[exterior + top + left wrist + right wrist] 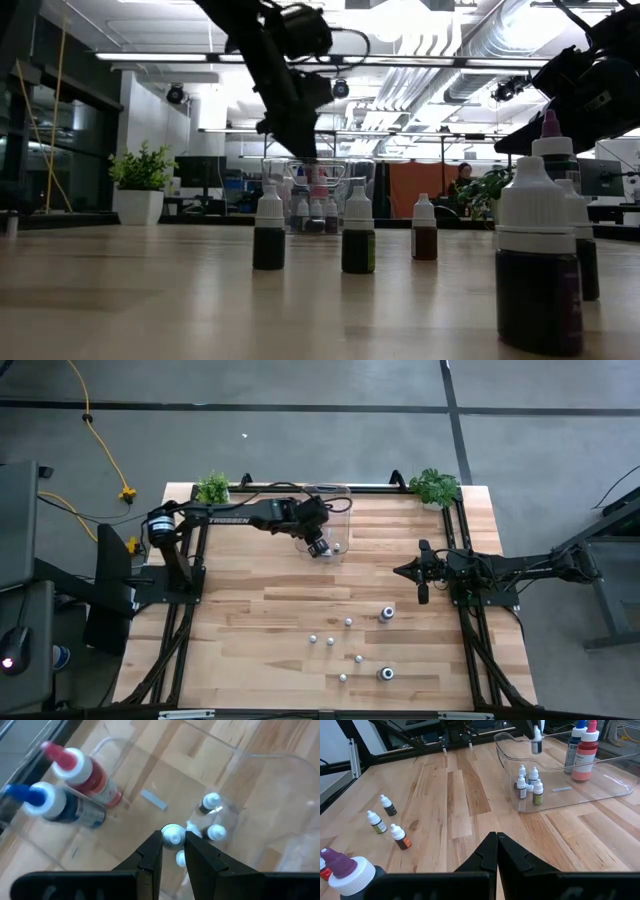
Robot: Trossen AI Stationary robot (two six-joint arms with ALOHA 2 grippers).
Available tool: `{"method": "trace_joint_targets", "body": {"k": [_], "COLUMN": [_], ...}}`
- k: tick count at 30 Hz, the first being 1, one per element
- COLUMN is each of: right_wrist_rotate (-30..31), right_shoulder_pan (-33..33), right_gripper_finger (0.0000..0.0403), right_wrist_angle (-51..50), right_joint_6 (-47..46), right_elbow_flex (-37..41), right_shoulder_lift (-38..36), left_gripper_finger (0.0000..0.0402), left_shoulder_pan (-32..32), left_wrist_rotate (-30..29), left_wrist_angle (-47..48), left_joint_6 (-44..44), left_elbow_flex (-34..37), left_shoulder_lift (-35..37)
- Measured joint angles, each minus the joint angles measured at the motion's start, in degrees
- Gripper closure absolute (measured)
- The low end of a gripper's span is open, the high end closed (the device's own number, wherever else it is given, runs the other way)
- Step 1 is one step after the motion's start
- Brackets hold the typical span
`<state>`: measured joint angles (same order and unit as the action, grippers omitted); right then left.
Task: Pick & Place food coloring
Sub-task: Put the small orange food coloring into the transparent bin
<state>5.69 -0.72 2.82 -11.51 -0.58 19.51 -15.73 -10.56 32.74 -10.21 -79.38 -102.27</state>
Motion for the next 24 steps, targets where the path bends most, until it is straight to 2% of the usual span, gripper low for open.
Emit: {"method": "trace_joint_targets", "body": {"k": [8,16,24], "right_wrist_rotate": [0.0,0.0,0.0], "right_shoulder_pan": [0.0,0.0,0.0], "right_gripper_finger": [0.0402,0.0402,0.0402], "right_wrist_angle": [0.0,0.0,0.0], "right_joint_6": [0.0,0.0,0.0], "right_elbow_flex": [0.0,0.0,0.0], "right_shoulder_lift": [0.0,0.0,0.0], "left_gripper_finger": [0.0332,0.0332,0.0332], "left_shoulder_pan": [-1.1,-3.0,-3.0], "left_wrist_rotate": [1.0,-0.7,-0.8], "left_wrist_angle": [3.2,5.5,6.7], "left_joint_6": [3.6,-6.6,-9.6], "left_elbow_flex": [-5.5,-5.9,-5.9], "left_shoulder_lift": [-4.7,-7.3,-7.5]}}
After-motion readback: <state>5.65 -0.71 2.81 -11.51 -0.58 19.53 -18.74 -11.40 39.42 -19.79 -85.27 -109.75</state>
